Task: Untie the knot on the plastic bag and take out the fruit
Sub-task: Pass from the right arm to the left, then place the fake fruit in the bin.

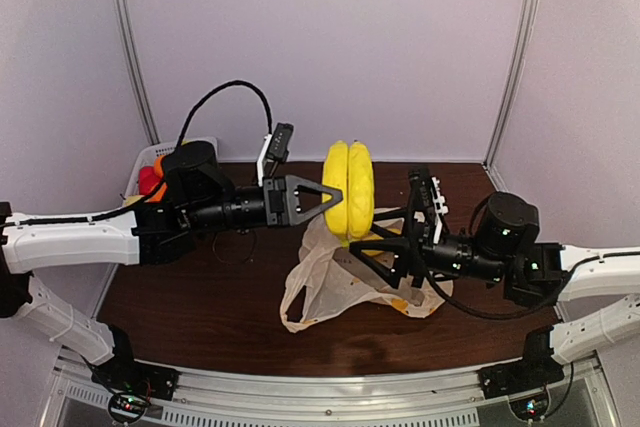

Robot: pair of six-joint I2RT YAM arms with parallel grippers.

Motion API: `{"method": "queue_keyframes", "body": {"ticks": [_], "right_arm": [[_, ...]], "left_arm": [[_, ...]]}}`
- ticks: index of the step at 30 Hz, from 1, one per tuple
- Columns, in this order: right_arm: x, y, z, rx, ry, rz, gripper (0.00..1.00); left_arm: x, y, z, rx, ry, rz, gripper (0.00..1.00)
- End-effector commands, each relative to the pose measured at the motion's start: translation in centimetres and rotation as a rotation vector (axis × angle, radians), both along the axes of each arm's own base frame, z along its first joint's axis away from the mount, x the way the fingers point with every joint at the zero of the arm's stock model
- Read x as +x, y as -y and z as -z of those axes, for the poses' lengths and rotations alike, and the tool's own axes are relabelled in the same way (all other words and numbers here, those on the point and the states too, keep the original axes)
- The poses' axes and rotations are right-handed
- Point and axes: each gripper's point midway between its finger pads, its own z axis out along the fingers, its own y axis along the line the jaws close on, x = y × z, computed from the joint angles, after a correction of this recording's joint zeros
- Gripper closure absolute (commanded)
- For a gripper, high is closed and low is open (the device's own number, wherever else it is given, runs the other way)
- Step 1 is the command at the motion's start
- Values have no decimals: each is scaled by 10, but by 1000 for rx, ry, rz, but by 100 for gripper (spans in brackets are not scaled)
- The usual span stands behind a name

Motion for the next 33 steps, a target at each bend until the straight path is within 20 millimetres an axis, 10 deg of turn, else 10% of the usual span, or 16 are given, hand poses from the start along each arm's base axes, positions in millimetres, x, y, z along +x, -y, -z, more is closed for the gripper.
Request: {"method": "queue_keyframes", "body": {"ticks": [1, 6, 19, 33], "right_arm": [[9, 8, 9, -8, -12, 68, 17], [24, 25, 15, -28, -27, 185, 9], [63, 76, 36, -111, -97, 503, 3], [66, 94, 43, -119, -115, 558, 1]], "left_arm": [[11, -21, -15, -27, 50, -48, 99], [49, -67, -5, 156, 124, -247, 99], [177, -283, 50, 825, 101, -829, 96], [268, -354, 69, 983, -12, -996, 93]]}}
